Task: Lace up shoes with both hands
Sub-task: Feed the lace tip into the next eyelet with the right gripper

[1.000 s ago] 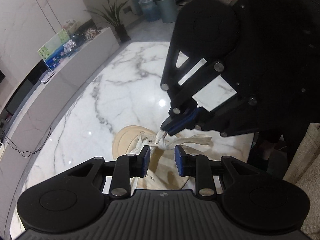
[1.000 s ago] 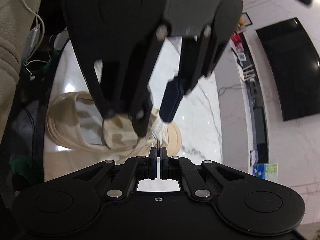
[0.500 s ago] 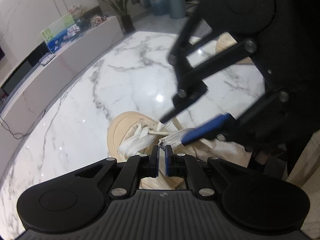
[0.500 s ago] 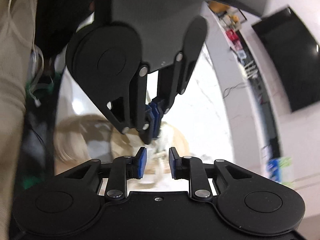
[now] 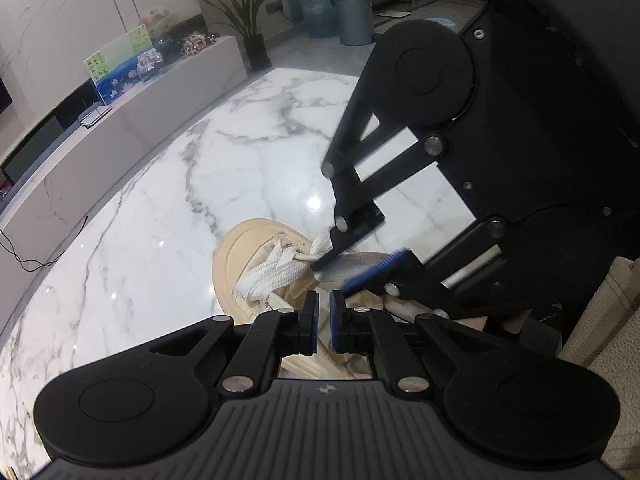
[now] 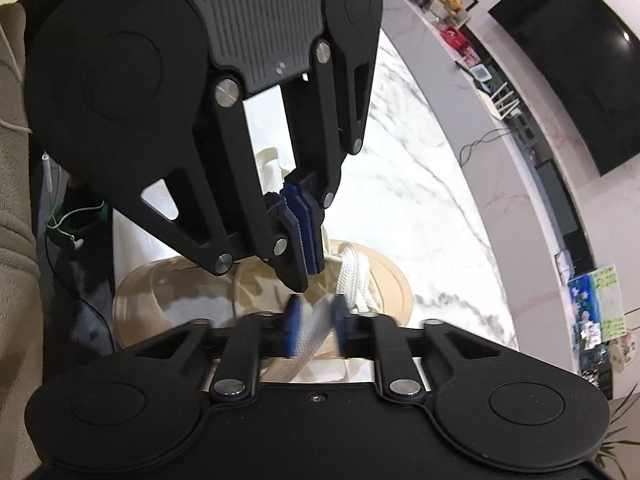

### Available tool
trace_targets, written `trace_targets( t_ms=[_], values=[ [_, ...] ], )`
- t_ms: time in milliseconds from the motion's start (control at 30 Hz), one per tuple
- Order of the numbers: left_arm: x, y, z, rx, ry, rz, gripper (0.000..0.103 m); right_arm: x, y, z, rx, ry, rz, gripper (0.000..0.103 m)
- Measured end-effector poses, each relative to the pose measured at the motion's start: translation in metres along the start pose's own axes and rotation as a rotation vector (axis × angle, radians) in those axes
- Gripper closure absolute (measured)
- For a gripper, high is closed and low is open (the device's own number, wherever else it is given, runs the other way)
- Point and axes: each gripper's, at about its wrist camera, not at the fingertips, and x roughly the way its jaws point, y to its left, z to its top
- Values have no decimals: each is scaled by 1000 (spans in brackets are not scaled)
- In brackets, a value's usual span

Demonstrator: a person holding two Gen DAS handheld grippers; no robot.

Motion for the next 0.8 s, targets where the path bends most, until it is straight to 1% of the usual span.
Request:
trace_targets(
  t_ms=[100,200,400,467,700,800],
  values=[
    [-2,0,-1,-7,-2,19,96,-2,3,-2,8,-4,2,103],
    [-2,3,0,-20,-4,27,91,-2,2,0,5,-16,-14,103],
    [-3,5,0,-31,3,38,83,0,-2,0,-32,-11,-89,103],
    [-2,5,-1,-40,8,40,79,2,0,0,-48,-7,-102,103],
    [1,7,-4,-55,21,39,77,2,16,-9,-125,-11,-106,103],
    [2,8,-4,-60,22,34,77,3,18,-9,-139,-13,-100,103]
  ],
)
